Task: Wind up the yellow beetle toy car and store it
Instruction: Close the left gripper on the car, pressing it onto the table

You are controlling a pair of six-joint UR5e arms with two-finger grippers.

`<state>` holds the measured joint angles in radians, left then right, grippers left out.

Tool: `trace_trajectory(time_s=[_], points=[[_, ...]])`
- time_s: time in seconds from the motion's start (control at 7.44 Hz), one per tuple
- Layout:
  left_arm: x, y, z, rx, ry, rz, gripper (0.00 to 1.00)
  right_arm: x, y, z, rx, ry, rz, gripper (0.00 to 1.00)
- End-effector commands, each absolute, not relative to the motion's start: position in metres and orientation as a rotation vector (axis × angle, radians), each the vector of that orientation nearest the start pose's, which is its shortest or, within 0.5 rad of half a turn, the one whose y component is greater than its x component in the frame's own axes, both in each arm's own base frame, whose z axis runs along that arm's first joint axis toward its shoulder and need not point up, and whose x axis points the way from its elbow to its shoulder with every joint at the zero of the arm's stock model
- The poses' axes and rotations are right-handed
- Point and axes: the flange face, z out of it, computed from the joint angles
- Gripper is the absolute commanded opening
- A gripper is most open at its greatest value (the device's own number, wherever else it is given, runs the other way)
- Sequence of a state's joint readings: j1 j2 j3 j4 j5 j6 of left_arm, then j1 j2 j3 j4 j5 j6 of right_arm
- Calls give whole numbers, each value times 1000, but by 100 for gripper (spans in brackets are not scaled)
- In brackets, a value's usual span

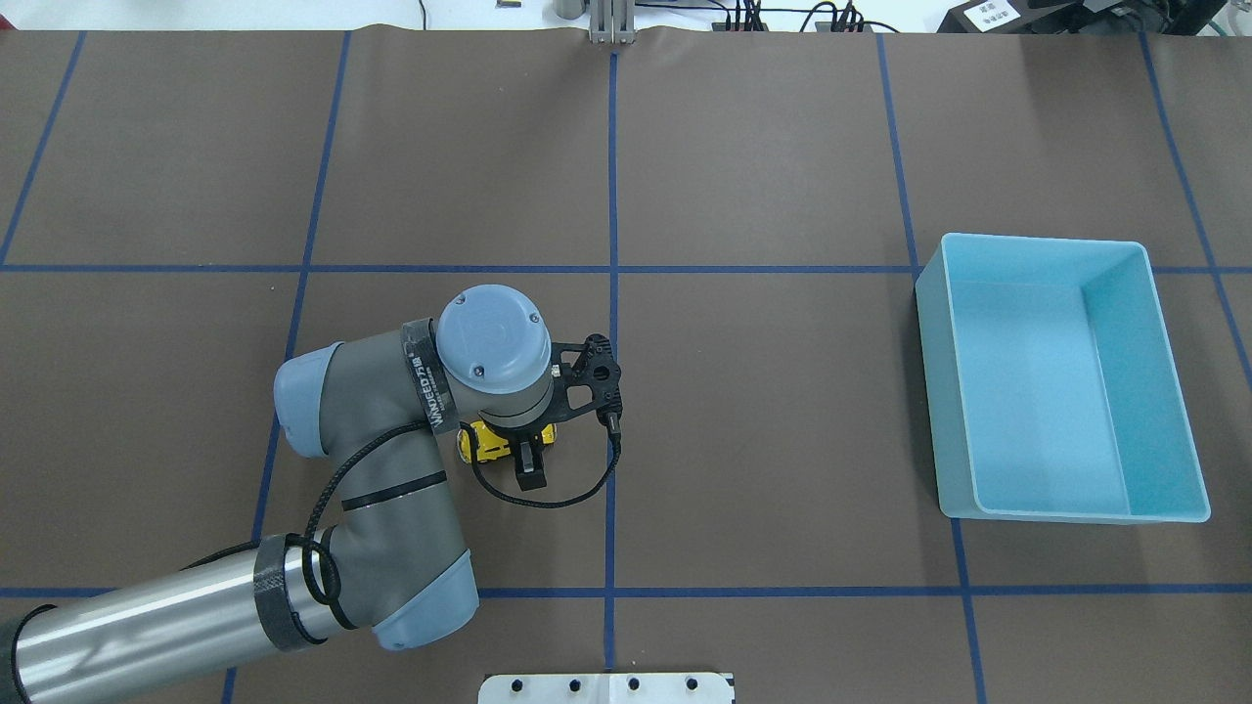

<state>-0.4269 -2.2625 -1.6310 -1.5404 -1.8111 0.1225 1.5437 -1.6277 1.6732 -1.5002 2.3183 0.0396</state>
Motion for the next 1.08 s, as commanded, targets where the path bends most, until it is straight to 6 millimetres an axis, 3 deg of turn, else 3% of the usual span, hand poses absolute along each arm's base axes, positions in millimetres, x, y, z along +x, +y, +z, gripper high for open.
trace_trajectory(time_s=[0.0, 0.94], points=[[595, -392, 234, 561, 591, 1287, 100, 60, -471, 632, 86, -750, -17, 100], [603, -395, 236, 549, 575, 1277, 97, 63, -471, 632, 89, -750, -9, 100]])
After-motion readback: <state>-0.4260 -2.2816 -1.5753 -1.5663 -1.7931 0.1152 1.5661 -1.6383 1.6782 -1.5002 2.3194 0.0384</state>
